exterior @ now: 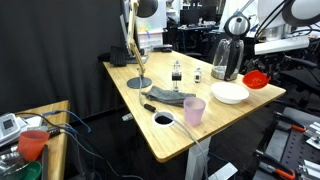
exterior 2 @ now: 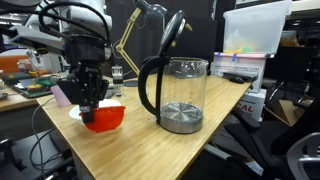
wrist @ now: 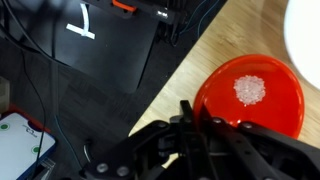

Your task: Pour the white contents out of the orange bowl and into the white bowl

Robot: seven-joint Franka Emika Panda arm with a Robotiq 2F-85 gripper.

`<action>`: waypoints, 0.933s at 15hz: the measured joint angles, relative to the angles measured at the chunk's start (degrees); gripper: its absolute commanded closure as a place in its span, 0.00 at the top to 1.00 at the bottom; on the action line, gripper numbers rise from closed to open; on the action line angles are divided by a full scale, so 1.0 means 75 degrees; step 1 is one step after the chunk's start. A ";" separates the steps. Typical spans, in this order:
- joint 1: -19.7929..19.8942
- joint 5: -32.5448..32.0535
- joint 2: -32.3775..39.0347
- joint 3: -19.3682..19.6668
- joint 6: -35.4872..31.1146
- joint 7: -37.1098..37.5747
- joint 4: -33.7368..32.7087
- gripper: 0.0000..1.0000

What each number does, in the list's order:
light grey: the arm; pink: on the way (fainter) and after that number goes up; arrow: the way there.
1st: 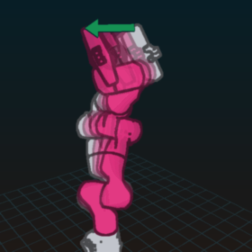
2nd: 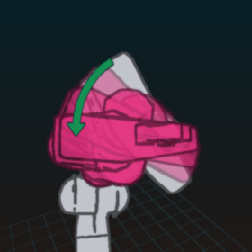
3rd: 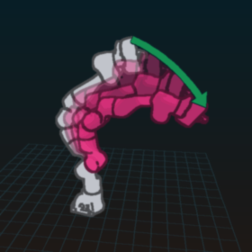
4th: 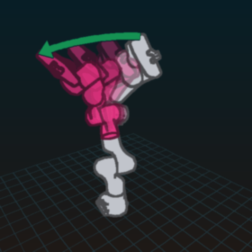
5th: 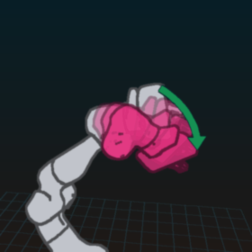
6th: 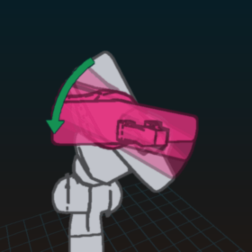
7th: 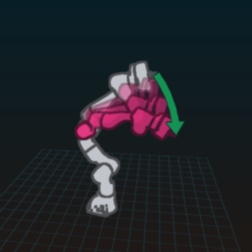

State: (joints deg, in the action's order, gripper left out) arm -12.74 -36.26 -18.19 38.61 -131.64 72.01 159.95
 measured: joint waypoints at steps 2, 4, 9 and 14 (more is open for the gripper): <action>-0.0243 0.0000 0.0126 0.0420 0.0000 0.0000 0.0026 0.02; -0.0537 0.0000 0.0289 0.0870 -0.0027 -0.0012 0.0033 0.02; -0.1301 0.0000 0.0754 0.2029 -0.0381 -0.0185 -0.0010 0.02; -0.2008 0.0000 0.0732 0.3112 -0.0640 -0.0475 -0.0166 0.02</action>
State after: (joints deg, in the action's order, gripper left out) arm -27.80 -36.26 -12.70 61.95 -136.44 68.45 158.70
